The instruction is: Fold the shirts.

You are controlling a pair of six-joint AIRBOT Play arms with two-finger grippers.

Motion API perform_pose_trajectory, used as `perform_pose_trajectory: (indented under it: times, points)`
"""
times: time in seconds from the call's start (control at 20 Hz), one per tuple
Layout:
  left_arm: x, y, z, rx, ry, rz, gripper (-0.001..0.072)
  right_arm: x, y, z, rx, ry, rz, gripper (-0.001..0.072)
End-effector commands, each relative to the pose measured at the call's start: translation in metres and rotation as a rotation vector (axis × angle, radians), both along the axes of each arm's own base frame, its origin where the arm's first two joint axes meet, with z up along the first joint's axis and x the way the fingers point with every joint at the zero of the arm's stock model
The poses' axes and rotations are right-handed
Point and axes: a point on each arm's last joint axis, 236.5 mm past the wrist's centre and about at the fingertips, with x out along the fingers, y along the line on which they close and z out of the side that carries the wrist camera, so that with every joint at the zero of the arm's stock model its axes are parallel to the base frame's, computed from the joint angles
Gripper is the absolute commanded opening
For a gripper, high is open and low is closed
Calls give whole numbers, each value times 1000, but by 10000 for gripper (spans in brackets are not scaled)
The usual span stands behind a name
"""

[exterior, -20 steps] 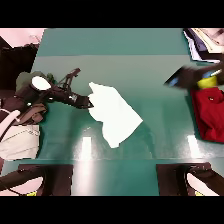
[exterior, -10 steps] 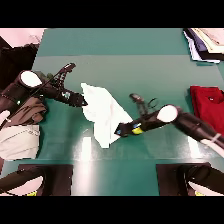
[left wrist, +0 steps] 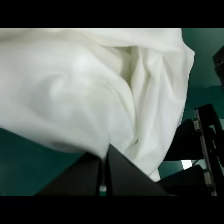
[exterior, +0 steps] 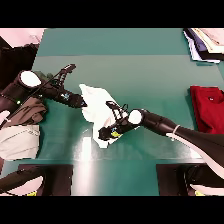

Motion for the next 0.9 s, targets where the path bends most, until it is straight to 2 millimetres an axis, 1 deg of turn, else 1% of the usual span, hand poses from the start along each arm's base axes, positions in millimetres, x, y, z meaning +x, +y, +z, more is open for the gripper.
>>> perform_pose_trajectory:
  times: [0.0,0.1,0.25,0.3,0.35,0.4,0.45,0.5,0.55,0.7,0.75,0.8,0.85]
  points:
    - [-4,1,-1,6,12,-14,24,6,2,-9,-27,-31,20,93]
    - [-6,1,-1,7,17,-17,24,7,1,-10,-33,-41,24,15]
    - [-7,1,-1,7,20,-20,23,15,4,-6,-18,-67,2,12]
    - [-7,2,-1,12,20,-23,23,17,2,1,-12,-83,4,11]
    - [-7,5,1,34,14,-38,23,19,-5,12,-14,-112,17,11]
    - [-6,11,7,63,2,-57,23,25,-16,27,-21,-145,16,11]
    - [-3,19,17,90,-16,-69,23,34,-32,44,-39,-184,-2,11]
    - [3,27,35,106,-43,-75,23,47,-55,64,-68,-233,-37,11]
    - [9,35,57,109,-84,-72,23,59,-82,83,-97,-279,-83,11]
    - [27,55,137,109,-283,-19,23,93,-181,153,-171,-448,-295,11]
    - [28,62,166,109,-354,-1,23,101,-211,179,-164,-512,-383,10]
    - [27,66,190,109,-414,11,23,106,-238,203,-150,-566,-469,10]
    - [24,69,213,110,-472,17,23,107,-264,227,-143,-616,-547,10]
